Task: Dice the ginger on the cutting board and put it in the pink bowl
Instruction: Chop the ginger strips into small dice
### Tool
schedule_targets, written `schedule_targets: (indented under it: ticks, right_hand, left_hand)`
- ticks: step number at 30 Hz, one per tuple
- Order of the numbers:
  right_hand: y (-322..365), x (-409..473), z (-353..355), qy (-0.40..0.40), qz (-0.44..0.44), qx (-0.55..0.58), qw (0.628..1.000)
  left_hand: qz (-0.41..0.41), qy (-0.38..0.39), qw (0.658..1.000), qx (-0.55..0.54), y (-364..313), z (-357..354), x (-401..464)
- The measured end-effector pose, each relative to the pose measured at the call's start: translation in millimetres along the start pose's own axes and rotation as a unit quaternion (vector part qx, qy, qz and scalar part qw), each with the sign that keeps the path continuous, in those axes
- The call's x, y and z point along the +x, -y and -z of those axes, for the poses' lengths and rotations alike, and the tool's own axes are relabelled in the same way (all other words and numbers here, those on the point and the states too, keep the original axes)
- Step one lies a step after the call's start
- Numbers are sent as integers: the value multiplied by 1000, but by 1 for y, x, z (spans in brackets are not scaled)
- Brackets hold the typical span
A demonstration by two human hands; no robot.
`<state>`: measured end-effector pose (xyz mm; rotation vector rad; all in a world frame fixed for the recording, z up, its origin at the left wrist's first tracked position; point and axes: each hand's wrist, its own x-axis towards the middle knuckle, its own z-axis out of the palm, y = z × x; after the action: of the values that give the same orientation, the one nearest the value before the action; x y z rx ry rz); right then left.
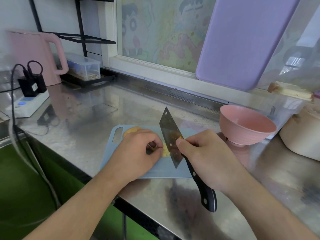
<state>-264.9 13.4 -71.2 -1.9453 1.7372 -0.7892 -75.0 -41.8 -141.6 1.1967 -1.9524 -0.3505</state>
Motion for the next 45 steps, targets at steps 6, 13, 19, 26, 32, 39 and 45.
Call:
schedule_targets:
  ticks: [6,13,19,26,32,39,45]
  right_hand:
    - [-2,1,-4,10,-1,-13,1000]
    - [-3,6,-11,21,-32,-26,999]
    - [-5,16,-16,27,-57,-12,998]
    - [-8,14,-20,9,-56,-14,998]
    - [-8,12,-19,10,-41,-10,999]
    - [-5,1,-2,8,-18,-16,1000]
    - [1,-2,2,7,-11,-17,1000]
  left_hand:
    - [9,0,1000,8,-1,0,1]
    - [24,-4,1000,6,1,-1,3]
    - [30,-5,1000,-2,0,-1,2]
    - [24,17,1000,11,-2,0,-1]
    - [8,18,1000,13,-2,0,-1]
    - [12,22,1000,12,0,-1,-2]
    - [21,19,1000,6,2,-2,-1]
